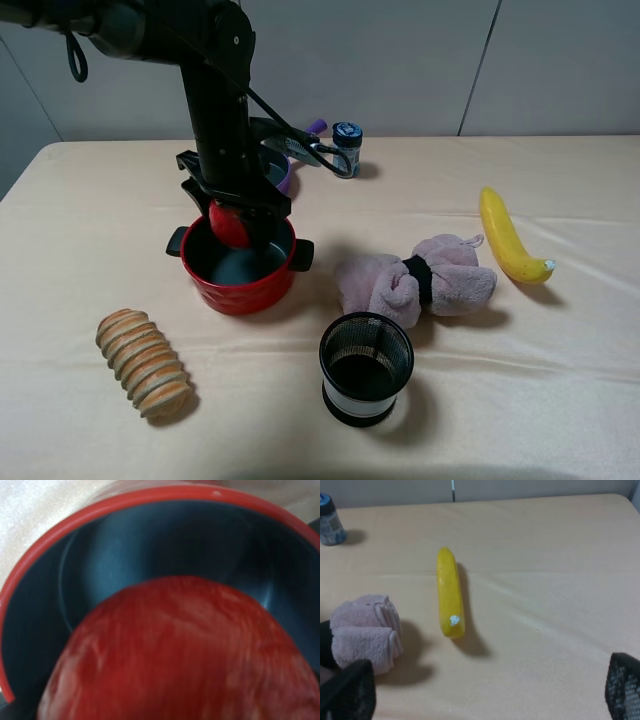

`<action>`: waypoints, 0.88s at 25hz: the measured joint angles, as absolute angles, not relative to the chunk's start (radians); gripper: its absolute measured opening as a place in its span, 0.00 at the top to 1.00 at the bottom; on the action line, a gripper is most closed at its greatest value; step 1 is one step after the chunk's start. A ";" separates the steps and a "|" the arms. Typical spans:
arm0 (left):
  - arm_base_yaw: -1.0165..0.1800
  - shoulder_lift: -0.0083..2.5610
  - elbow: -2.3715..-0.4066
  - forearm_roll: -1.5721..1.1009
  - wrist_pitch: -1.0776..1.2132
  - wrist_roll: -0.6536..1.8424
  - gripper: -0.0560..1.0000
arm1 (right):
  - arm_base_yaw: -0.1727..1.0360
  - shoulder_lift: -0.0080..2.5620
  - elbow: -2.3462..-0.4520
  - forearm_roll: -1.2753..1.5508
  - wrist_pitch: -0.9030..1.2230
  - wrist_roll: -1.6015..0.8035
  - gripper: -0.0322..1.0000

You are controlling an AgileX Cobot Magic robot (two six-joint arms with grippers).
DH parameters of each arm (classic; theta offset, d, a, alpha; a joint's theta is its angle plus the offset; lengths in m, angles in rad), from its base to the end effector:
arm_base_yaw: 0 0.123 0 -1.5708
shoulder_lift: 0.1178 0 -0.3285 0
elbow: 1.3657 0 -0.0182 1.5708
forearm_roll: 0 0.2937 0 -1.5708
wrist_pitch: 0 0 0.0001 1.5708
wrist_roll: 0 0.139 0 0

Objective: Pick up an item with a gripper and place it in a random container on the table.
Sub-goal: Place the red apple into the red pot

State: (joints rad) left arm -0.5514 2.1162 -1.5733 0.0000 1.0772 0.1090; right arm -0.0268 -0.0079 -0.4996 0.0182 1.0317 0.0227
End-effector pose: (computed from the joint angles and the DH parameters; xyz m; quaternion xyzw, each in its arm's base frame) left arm 0.4082 -0.2510 0.1301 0.3242 0.9458 -0.0042 0.0185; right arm 0.0325 0.0013 0.2798 0.0206 0.8433 0.0080 0.5371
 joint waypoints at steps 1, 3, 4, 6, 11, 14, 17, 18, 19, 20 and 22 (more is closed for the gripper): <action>-0.551 2.116 -1.573 0.000 1.077 0.109 0.18 | -0.027 -0.008 -0.500 0.018 1.032 0.023 0.30; -0.551 2.116 -1.573 0.000 1.077 0.109 0.11 | -0.027 -0.008 -0.500 0.018 1.032 0.023 0.30; -0.551 2.116 -1.573 0.000 1.077 0.109 0.07 | -0.027 -0.008 -0.500 0.018 1.032 0.023 0.30; -0.551 2.116 -1.573 0.000 1.078 0.109 0.03 | -0.027 -0.008 -0.500 0.018 1.032 0.023 0.30; -0.551 2.116 -1.573 0.000 1.078 0.109 0.01 | -0.027 -0.008 -0.500 0.018 1.032 0.023 0.30; -0.551 2.116 -1.580 0.000 1.094 0.109 0.01 | -0.027 -0.008 -0.500 0.018 1.032 0.023 0.30; -0.551 2.116 -1.601 0.000 1.125 0.109 0.01 | -0.027 -0.008 -0.500 0.018 1.032 0.023 0.30; -0.551 2.116 -1.609 0.000 1.136 0.109 0.01 | -0.027 -0.008 -0.500 0.018 1.032 0.023 0.30; -0.551 2.116 -1.617 0.000 1.149 0.109 0.01 | -0.027 -0.008 -0.500 0.018 1.032 0.023 0.30; -0.551 2.116 -1.627 0.000 1.160 0.109 0.01 | -0.027 -0.008 -0.500 0.018 1.032 0.023 0.30; -0.551 2.116 -1.646 0.000 1.172 0.113 0.01 | -0.027 -0.008 -0.500 0.018 1.032 0.023 0.30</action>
